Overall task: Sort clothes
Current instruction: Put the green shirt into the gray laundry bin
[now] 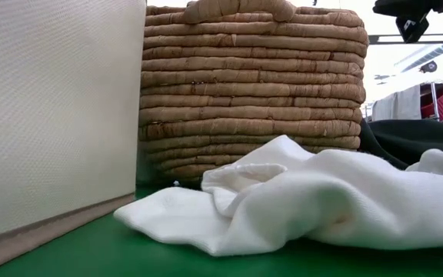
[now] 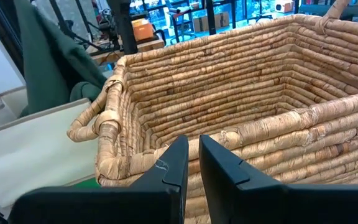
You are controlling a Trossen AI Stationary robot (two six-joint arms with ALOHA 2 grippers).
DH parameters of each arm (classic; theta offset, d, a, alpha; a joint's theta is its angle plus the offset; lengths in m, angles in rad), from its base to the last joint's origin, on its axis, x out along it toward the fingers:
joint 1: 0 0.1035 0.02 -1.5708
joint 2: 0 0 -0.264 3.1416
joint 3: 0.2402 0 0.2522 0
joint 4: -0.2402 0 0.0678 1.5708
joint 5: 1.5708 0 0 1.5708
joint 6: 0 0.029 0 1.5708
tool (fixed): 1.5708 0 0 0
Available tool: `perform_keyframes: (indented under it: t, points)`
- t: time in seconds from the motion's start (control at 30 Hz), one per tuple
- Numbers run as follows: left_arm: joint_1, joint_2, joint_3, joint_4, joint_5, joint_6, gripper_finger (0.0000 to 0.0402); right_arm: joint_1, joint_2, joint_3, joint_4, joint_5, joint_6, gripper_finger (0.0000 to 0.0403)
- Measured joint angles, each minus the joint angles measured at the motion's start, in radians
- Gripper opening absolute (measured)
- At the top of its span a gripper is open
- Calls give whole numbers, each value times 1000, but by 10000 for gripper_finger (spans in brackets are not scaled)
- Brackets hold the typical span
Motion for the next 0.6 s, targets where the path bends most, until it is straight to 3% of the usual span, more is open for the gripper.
perform_keyframes:
  t: [0.17,0.3,0.37,0.47,0.6]
  points:
    - [-82,148,318,-91,-129,88,0,0,0,0,3,0,0,31]
    - [-141,115,223,176,-149,342,0,0,0,0,9,0,0,31]
    - [-158,106,212,219,-146,362,0,0,0,0,16,0,0,31]
    - [-193,97,215,190,-143,281,0,0,0,0,29,0,0,31]
    - [-199,117,208,92,-57,122,0,0,0,0,27,0,0,31]
